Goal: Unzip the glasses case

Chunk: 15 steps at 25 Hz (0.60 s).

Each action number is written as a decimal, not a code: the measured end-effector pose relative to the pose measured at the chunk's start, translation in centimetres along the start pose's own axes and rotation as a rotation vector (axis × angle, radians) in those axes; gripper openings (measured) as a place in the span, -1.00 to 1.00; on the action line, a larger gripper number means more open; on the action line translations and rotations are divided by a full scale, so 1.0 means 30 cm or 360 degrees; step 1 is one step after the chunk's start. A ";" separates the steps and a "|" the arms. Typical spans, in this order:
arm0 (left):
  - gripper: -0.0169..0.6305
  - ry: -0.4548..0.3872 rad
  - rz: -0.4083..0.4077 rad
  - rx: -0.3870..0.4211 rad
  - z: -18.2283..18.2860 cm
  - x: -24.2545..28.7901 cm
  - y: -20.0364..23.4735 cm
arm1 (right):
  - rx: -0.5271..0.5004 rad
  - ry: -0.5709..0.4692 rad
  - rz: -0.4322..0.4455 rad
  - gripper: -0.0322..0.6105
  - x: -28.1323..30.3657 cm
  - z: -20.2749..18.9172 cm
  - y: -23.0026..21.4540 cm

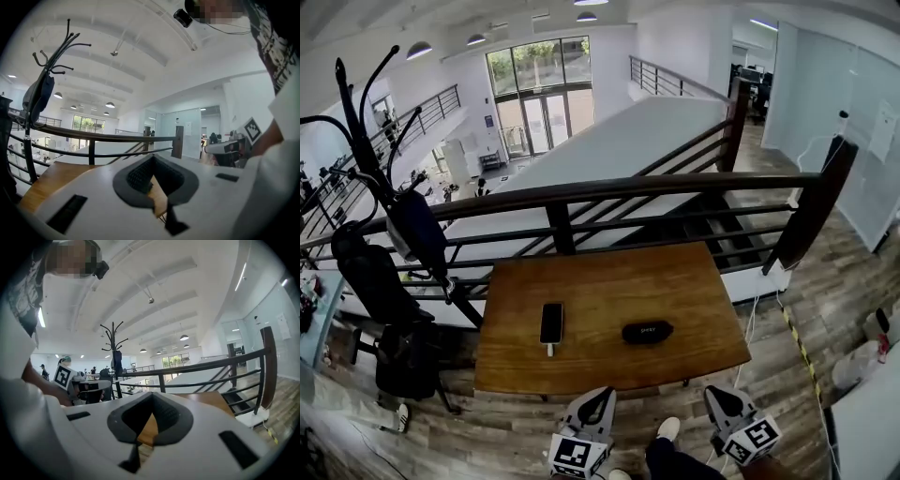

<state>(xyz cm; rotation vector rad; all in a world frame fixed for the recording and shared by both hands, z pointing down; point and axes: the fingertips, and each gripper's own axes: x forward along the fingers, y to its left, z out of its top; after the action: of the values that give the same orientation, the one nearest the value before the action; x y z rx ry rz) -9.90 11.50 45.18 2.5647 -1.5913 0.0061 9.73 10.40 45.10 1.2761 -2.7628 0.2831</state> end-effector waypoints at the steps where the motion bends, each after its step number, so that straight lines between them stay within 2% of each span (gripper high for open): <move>1: -0.93 0.0011 -0.0014 -0.0002 -0.010 0.042 0.003 | -0.0022 0.0007 0.0001 -0.93 0.021 -0.005 -0.031; 6: -0.93 0.0155 -0.0050 0.0004 -0.082 0.243 0.051 | -0.0129 0.0093 0.0060 -0.93 0.172 -0.085 -0.189; 11: -0.93 0.0356 -0.0097 0.0027 -0.135 0.470 0.092 | -0.0127 0.0242 0.0145 -0.93 0.341 -0.169 -0.346; 15: -0.93 0.0454 -0.0152 0.0003 -0.208 0.676 0.106 | -0.0117 0.0395 0.0228 -0.93 0.444 -0.278 -0.475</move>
<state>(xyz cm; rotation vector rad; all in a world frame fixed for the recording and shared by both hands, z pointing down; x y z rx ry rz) -3.31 -7.35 53.09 2.5012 -1.3653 0.3474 11.94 -6.91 57.18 0.9559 -2.6280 0.3227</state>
